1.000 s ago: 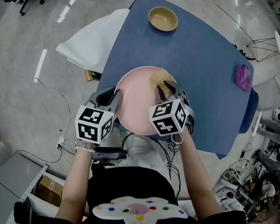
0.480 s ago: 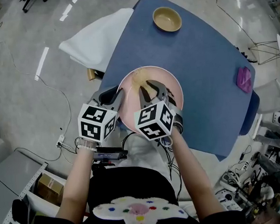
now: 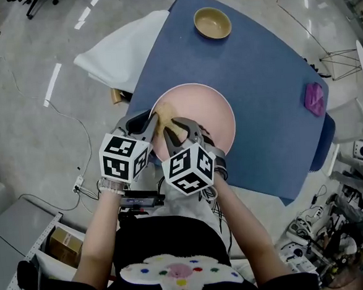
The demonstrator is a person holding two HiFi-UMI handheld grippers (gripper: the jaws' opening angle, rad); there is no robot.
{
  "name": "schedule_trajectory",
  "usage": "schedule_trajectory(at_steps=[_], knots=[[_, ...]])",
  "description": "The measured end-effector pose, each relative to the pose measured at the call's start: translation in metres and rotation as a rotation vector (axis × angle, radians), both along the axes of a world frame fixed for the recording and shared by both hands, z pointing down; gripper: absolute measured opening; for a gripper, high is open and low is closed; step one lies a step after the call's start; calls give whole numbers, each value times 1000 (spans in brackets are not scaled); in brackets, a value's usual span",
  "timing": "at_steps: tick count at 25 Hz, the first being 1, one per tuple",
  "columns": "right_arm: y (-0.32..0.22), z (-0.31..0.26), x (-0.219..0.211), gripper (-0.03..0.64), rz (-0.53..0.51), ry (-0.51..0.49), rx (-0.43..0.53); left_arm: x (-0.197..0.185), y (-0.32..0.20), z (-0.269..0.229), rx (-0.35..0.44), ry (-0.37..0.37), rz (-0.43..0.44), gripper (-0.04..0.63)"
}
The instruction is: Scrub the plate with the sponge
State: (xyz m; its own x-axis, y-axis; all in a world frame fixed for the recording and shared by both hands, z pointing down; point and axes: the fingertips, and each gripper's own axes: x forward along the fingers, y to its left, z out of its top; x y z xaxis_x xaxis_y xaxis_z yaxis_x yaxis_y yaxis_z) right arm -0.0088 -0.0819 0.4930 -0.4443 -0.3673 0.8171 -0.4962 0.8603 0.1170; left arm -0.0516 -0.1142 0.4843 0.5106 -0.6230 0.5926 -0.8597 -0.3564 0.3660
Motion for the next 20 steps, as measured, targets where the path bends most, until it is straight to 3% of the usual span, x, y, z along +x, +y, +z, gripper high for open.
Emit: schedule_trajectory(at_steps=[9, 20], knots=[[2, 0, 19, 103, 29, 1, -25, 0, 0, 0, 3, -1, -2, 55], [-21, 0, 72, 104, 169, 45, -1, -1, 1, 1, 1, 2, -5, 55]])
